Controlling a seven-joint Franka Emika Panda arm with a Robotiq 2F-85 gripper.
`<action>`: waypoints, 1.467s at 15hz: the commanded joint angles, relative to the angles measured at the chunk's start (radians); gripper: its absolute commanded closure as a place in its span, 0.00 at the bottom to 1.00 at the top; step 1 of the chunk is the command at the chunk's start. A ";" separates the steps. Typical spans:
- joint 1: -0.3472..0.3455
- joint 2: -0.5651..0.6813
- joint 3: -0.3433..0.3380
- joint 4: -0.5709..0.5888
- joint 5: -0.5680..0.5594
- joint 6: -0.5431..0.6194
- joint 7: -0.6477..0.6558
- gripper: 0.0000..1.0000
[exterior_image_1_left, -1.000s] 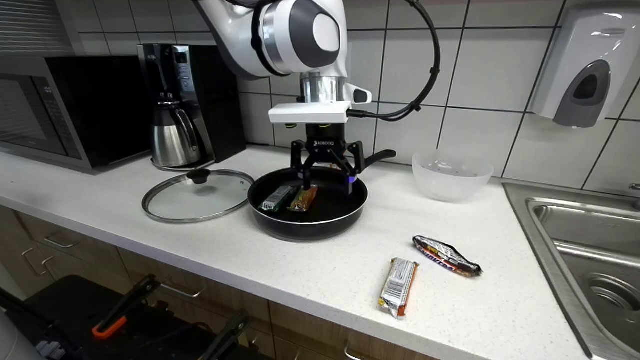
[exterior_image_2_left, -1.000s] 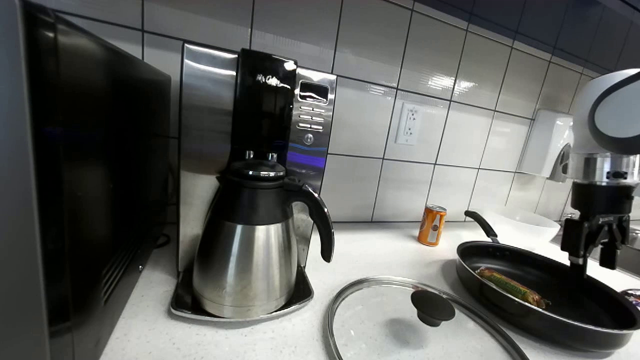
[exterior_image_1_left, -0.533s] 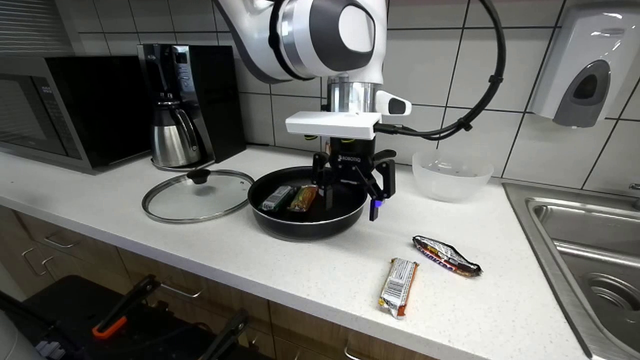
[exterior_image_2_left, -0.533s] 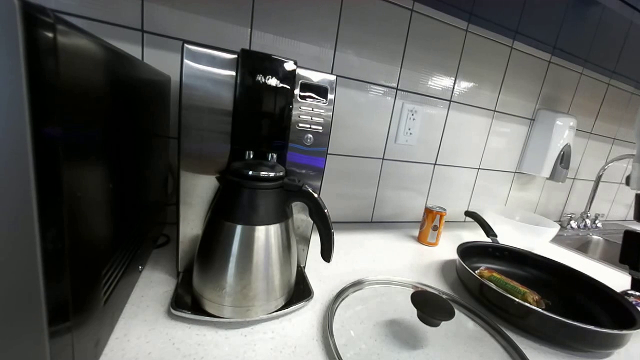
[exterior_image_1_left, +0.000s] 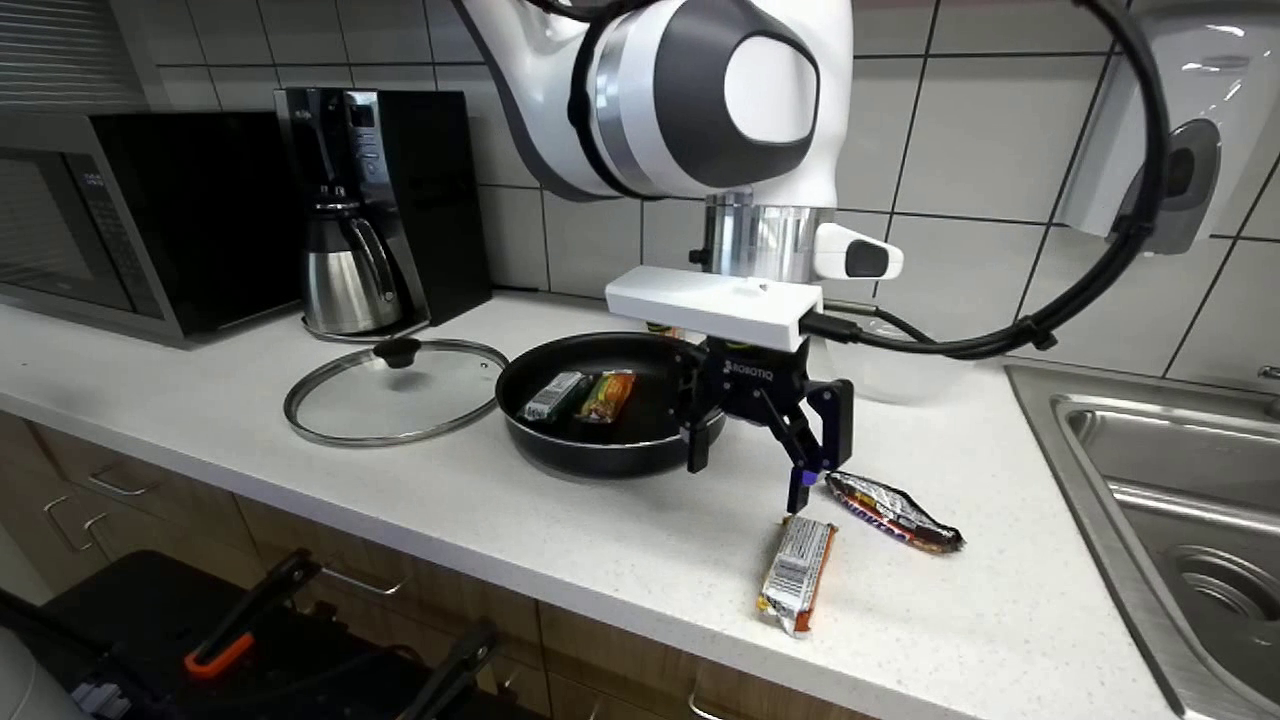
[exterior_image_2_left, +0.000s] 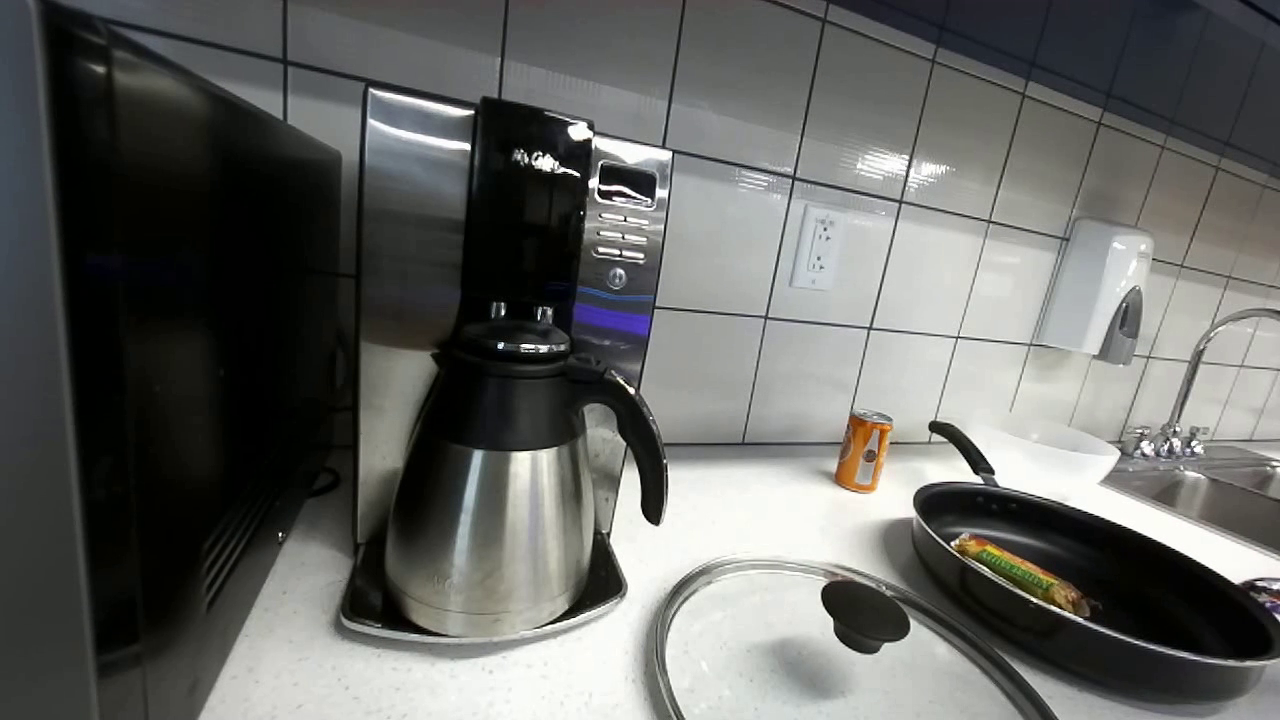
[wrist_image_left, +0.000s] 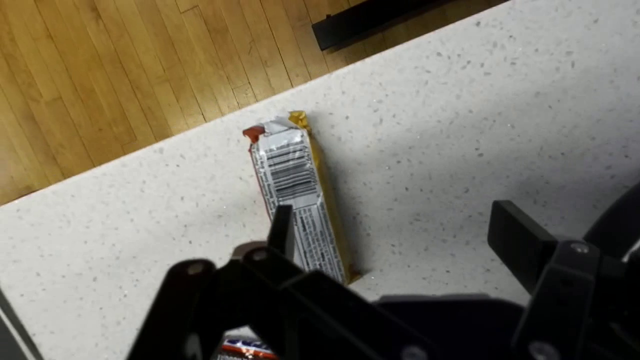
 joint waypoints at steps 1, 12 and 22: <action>-0.038 0.015 -0.014 -0.019 0.028 0.064 -0.036 0.00; -0.123 0.116 0.013 0.030 0.251 0.136 -0.295 0.00; -0.172 0.208 0.061 0.107 0.276 0.123 -0.403 0.00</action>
